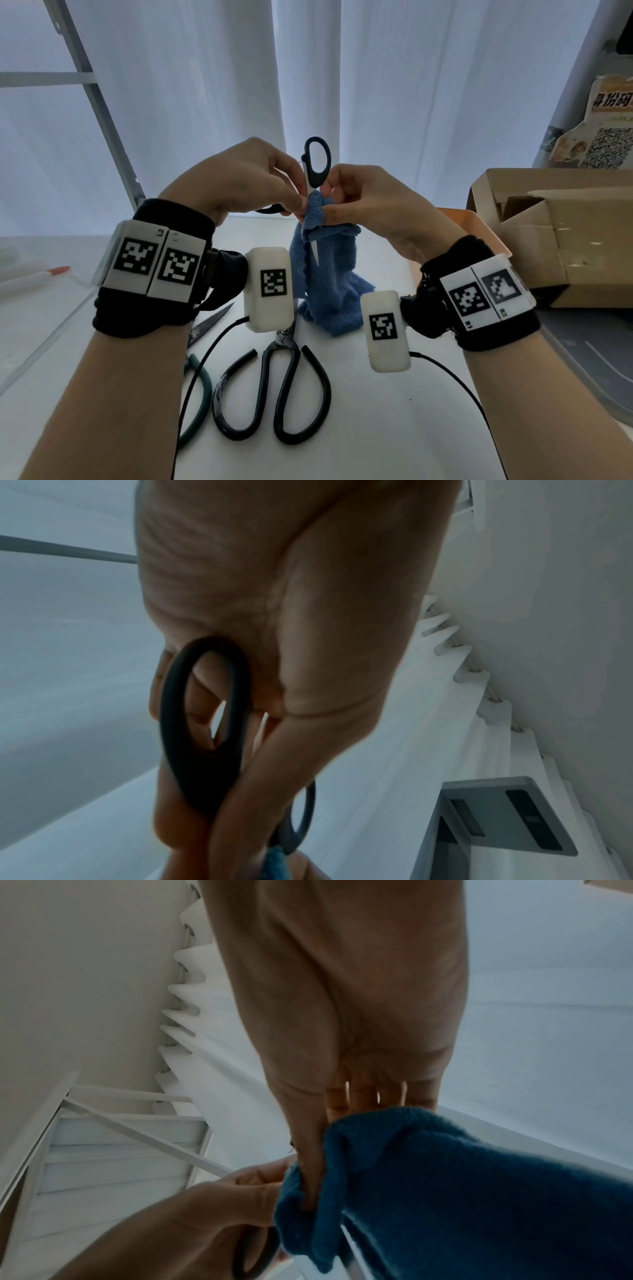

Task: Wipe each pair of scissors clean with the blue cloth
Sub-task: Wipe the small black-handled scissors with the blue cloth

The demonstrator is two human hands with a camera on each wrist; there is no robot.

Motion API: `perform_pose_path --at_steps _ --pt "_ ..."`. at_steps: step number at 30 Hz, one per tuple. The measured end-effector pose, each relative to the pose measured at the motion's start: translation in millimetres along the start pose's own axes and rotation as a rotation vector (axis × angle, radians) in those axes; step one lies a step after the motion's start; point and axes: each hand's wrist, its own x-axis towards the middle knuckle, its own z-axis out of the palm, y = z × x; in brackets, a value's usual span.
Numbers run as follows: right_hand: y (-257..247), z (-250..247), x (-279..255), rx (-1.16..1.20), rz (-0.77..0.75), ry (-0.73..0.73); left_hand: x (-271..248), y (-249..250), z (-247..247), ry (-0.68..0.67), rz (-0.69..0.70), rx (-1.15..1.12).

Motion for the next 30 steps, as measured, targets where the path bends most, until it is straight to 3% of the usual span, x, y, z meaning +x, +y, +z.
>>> perform_pose_path --at_steps 20,30 --pt "0.3 -6.6 -1.3 -0.032 0.052 -0.010 3.5 2.4 3.9 0.065 0.010 -0.021" --pt "-0.5 -2.6 -2.6 0.063 0.020 0.003 1.8 5.6 4.8 0.078 0.038 -0.032"
